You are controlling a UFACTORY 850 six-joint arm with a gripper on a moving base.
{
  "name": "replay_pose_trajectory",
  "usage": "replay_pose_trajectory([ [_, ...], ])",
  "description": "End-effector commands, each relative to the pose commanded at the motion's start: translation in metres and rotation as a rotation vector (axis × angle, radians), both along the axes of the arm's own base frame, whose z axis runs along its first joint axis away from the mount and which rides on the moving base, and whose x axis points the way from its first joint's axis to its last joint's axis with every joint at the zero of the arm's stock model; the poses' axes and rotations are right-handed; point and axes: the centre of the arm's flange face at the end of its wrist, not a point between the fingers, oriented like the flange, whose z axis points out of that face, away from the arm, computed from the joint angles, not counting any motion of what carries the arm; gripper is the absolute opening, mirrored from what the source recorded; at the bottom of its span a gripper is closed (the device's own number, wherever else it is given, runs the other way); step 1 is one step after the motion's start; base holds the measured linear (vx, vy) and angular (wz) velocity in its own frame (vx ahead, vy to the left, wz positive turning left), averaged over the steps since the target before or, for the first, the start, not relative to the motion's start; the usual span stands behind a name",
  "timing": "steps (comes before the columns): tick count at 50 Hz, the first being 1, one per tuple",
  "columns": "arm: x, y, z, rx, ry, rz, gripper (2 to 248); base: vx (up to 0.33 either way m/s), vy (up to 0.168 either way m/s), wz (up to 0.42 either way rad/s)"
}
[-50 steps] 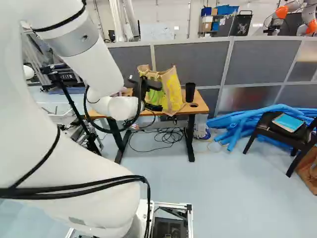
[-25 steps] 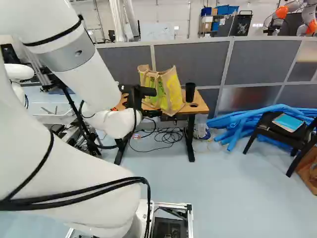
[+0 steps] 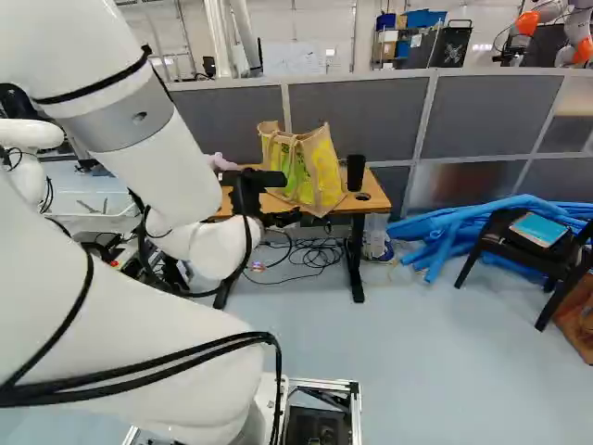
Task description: Pick up the bag on the ground and place it on the table
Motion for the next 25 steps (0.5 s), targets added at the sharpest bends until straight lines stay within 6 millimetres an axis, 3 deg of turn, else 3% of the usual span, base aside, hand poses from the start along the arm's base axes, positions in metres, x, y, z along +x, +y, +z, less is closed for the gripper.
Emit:
replay_pose_trajectory([
  [25, -0.0051, 0.0001, -0.0028, -0.017, -0.007, 0.006, 247, 0.000, 0.000, 0.000],
])
